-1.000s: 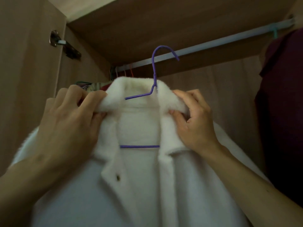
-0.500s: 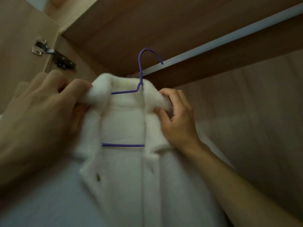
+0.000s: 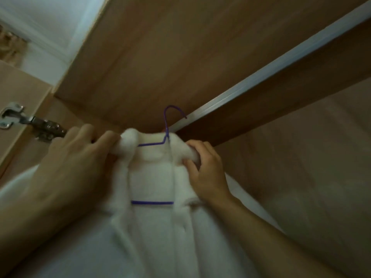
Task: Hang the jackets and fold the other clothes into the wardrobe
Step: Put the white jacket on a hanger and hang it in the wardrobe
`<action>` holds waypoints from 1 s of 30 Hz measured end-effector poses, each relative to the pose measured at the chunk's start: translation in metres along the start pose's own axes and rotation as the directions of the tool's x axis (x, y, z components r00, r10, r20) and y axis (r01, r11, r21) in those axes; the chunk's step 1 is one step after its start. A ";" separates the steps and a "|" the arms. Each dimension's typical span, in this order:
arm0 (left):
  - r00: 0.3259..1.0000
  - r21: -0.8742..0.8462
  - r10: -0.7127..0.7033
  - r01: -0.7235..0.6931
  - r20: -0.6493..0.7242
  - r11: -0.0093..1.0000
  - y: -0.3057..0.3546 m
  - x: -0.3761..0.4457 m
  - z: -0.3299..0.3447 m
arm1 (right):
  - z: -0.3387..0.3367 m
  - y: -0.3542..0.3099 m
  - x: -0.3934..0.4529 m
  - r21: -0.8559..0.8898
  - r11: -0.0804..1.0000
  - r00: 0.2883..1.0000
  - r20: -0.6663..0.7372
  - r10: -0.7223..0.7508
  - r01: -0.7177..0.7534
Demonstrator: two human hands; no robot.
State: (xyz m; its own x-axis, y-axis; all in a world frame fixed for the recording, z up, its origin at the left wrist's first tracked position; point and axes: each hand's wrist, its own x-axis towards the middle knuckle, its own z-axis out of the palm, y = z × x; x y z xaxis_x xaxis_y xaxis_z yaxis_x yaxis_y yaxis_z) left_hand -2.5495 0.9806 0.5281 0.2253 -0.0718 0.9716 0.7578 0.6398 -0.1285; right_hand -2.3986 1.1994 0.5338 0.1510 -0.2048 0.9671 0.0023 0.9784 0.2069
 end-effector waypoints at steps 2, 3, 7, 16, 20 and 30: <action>0.999 -0.010 0.030 -0.030 0.016 1.000 0.014 0.002 -0.002 | 0.007 0.018 0.005 0.016 1.000 1.000 -0.017 0.011 -0.011; 0.998 -0.008 0.066 -0.066 0.018 0.998 0.014 0.006 0.003 | 0.010 0.025 0.008 0.016 1.000 1.000 -0.023 0.015 -0.015; 0.999 -0.016 0.045 -0.045 0.029 0.999 0.010 0.011 0.034 | 0.019 0.039 0.026 -0.021 0.999 0.999 0.020 0.043 -0.042; 0.993 -0.132 0.094 -0.103 -0.070 0.986 0.044 -0.025 0.061 | 0.014 0.078 -0.007 -0.008 0.992 0.992 0.017 0.125 -0.125; 0.993 -0.124 0.116 -0.118 -0.024 0.985 0.042 -0.043 0.062 | 0.018 0.085 -0.034 0.086 0.986 0.990 -0.012 0.141 -0.140; 0.933 0.053 0.294 -0.311 0.208 0.949 0.034 -0.084 0.055 | 0.004 0.100 -0.092 -0.566 0.788 0.908 0.153 0.390 -0.243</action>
State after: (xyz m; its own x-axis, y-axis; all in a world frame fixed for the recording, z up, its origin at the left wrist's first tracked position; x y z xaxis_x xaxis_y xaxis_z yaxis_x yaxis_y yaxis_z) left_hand -2.5763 1.0507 0.4529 0.3058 0.2801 0.9099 0.6169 0.6696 -0.4135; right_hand -2.4165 1.3157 0.4663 -0.0132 0.1916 0.9814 0.5243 0.8370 -0.1563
